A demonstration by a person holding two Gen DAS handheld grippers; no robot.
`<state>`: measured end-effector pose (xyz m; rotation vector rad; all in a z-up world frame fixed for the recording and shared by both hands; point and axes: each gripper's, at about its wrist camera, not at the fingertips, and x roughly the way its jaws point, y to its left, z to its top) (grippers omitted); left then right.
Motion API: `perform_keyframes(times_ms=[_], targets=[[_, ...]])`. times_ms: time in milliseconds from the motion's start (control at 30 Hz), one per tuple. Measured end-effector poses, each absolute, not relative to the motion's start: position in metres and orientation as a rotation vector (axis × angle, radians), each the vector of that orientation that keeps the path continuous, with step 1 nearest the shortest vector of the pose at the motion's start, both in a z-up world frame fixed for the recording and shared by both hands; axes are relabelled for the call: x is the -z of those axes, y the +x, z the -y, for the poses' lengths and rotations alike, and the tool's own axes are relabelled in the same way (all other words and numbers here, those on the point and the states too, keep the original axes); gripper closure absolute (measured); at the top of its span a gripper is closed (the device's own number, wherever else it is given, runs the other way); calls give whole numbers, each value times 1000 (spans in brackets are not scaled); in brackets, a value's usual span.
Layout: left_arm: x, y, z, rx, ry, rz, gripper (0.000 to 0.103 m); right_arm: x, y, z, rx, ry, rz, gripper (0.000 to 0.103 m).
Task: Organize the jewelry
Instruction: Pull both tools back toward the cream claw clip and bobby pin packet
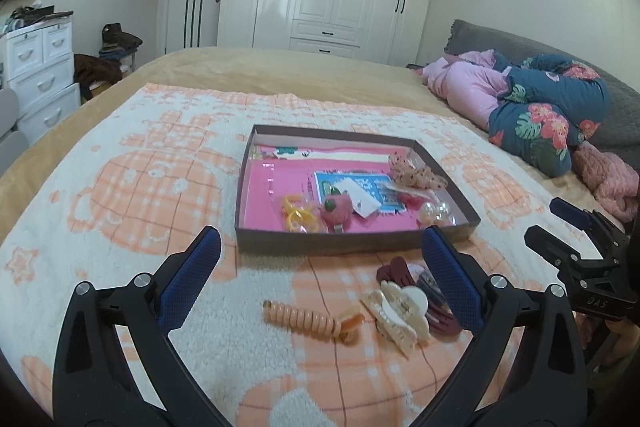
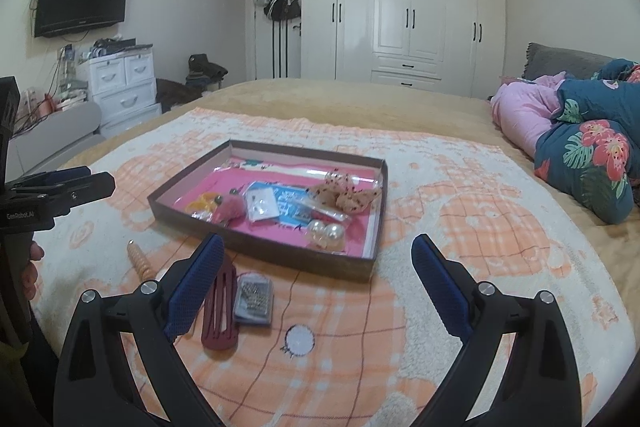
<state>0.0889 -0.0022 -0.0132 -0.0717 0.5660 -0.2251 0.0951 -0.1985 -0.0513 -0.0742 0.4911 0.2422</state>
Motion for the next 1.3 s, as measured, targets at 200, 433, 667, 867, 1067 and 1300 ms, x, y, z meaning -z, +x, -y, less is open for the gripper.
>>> perform_keyframes(times_ms=[200, 433, 667, 867, 1067, 1300], targets=[[22, 80, 0, 220, -72, -592, 11, 61, 93, 190, -270, -87, -526, 11], [34, 67, 3, 243, -57, -629, 11, 69, 91, 181, -294, -115, -550, 11], [40, 62, 9, 274, -45, -647, 11, 77, 93, 178, -304, -131, -576, 11], [44, 61, 16, 300, -30, -659, 11, 85, 94, 179, -301, -145, -605, 11], [51, 62, 23, 331, -18, -684, 11, 95, 100, 181, -306, -146, -636, 11], [63, 66, 26, 378, -26, -736, 21, 108, 109, 181, -324, -143, -684, 15]])
